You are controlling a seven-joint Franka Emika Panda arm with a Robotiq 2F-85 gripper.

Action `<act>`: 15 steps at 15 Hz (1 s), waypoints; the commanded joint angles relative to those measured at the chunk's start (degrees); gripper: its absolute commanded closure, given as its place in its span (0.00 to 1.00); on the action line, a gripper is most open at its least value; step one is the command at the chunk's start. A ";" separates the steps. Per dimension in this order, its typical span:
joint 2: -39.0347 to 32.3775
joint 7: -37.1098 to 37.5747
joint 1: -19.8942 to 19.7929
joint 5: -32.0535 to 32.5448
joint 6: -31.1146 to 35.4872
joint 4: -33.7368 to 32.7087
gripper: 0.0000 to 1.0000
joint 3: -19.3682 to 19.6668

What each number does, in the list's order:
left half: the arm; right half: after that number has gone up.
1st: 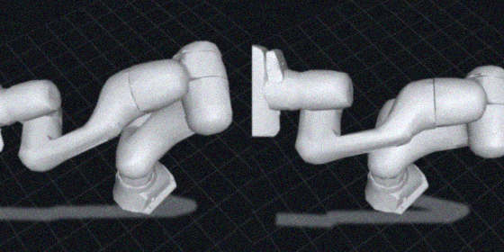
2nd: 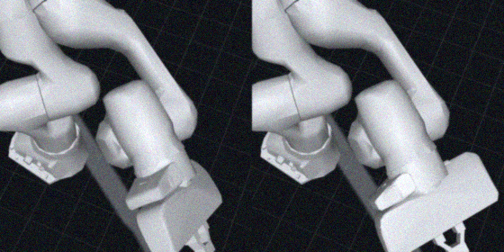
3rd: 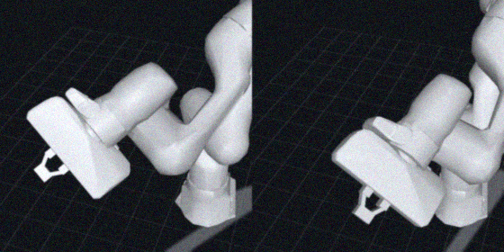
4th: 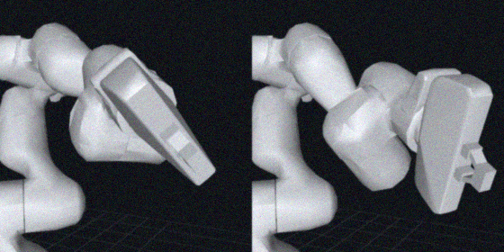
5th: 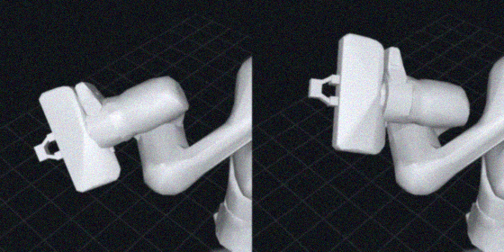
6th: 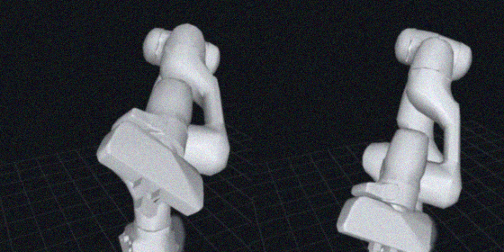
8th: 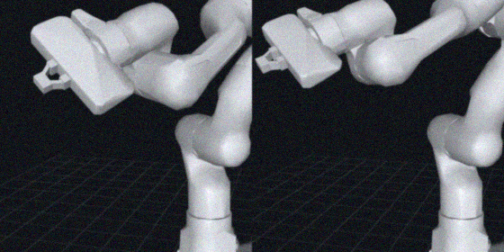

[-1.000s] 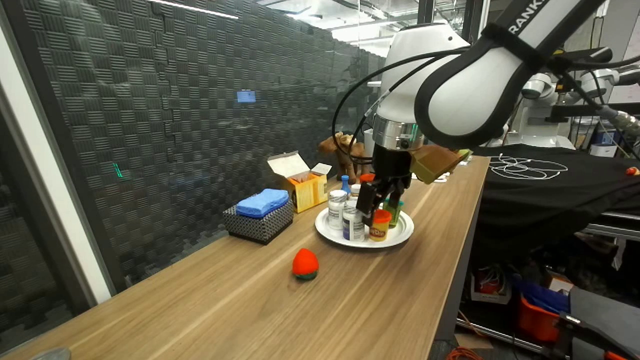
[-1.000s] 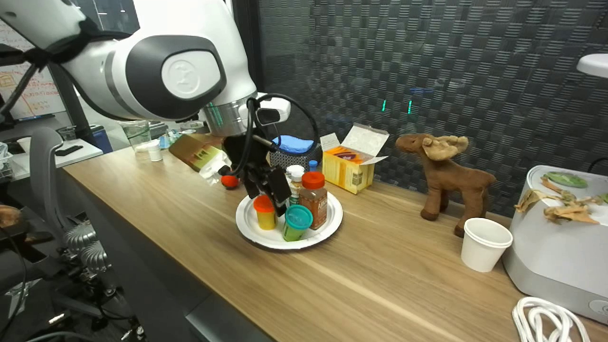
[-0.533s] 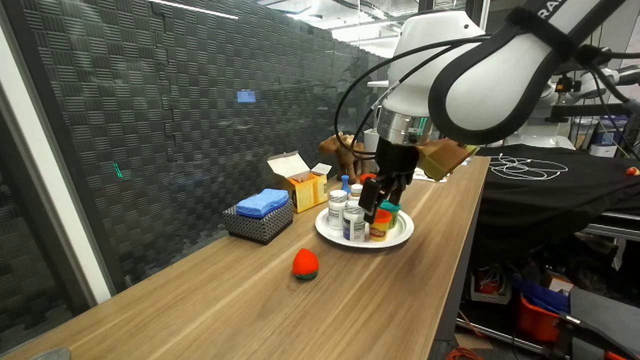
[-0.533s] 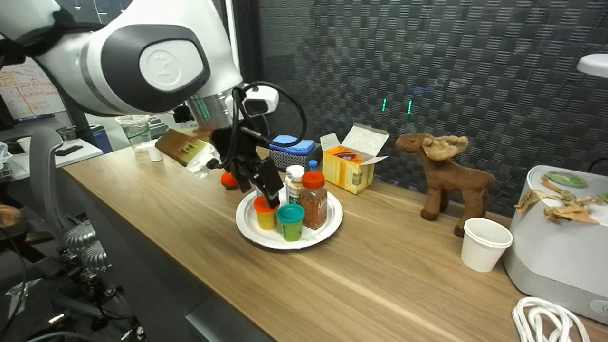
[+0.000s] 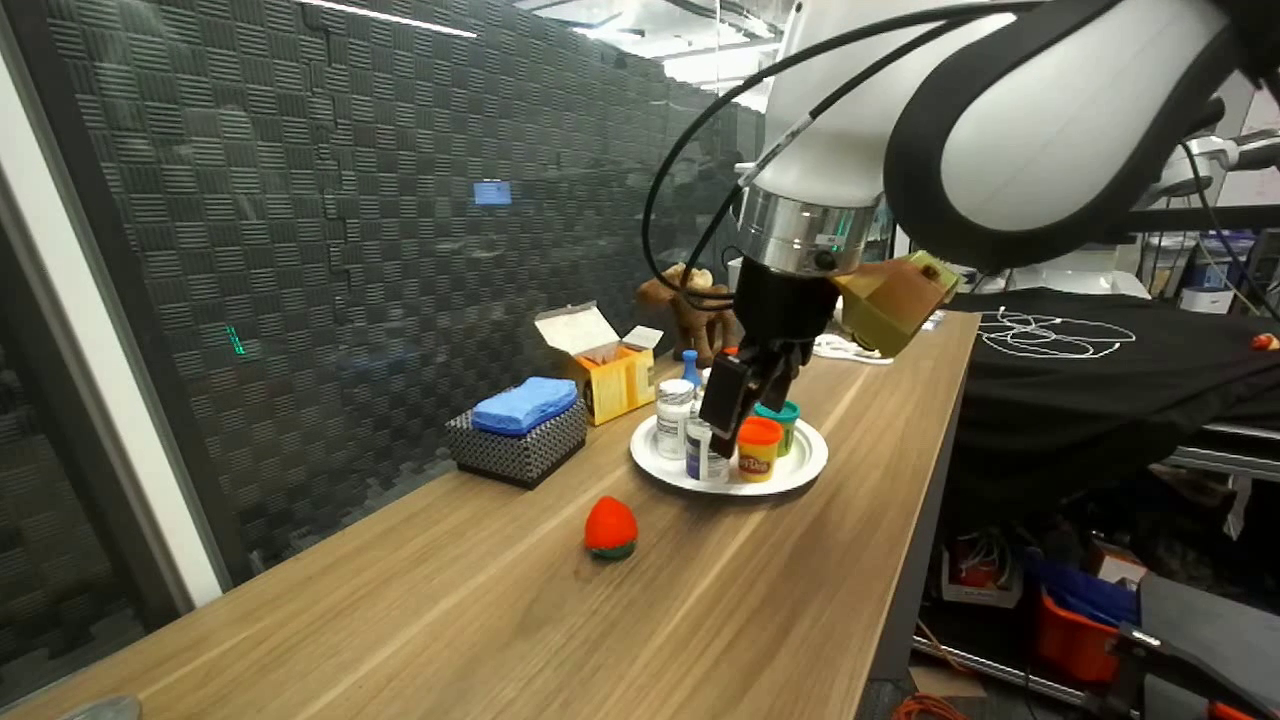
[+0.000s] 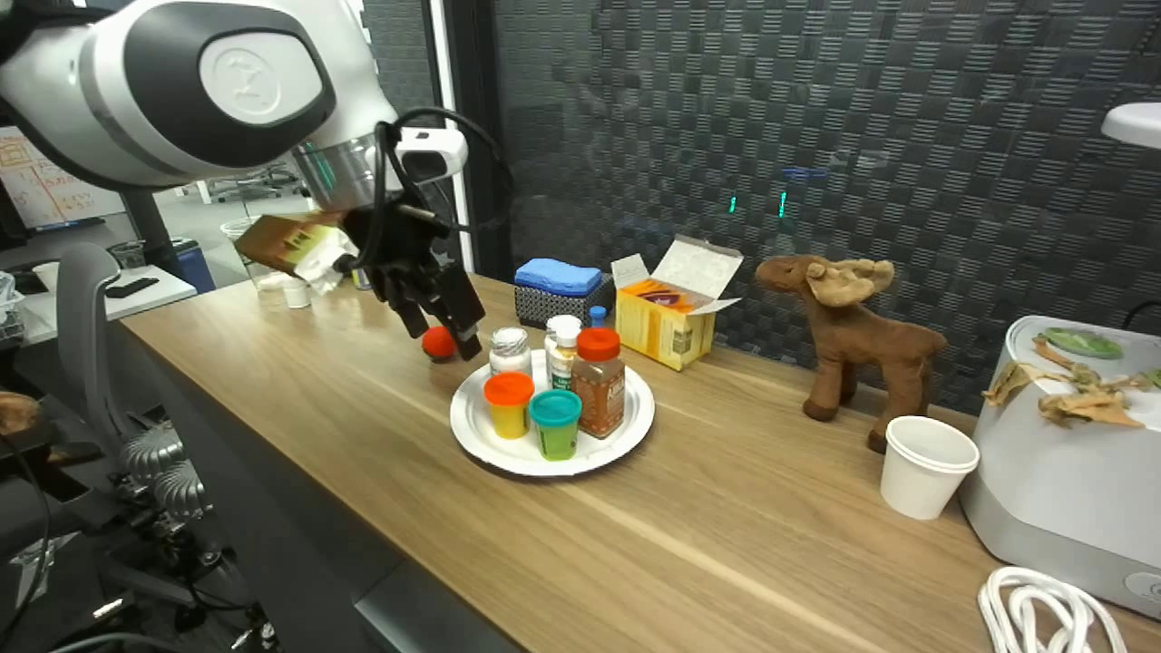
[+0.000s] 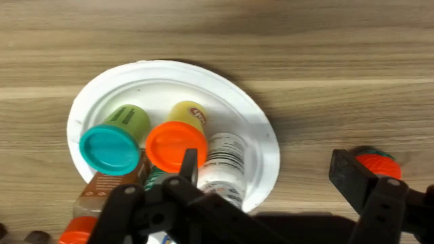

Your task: Put the bottles and the red object on the plate

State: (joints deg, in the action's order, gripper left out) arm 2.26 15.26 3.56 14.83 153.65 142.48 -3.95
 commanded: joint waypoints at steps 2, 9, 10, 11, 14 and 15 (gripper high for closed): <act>-0.71 10.17 2.19 2.85 -3.17 -2.97 0.00 -4.19; -13.87 11.35 4.89 6.29 0.31 -12.03 0.00 -3.26; -15.56 10.86 5.43 5.82 0.56 -13.25 0.00 -2.81; -17.39 9.69 5.87 4.52 0.52 -14.79 0.00 -2.66; -20.82 5.93 6.80 0.96 0.00 -17.69 0.00 -2.81; -21.51 4.76 7.04 0.03 -0.07 -18.19 0.00 -2.87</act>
State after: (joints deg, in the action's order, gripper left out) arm -16.21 24.00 8.86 18.12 153.50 127.99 -7.63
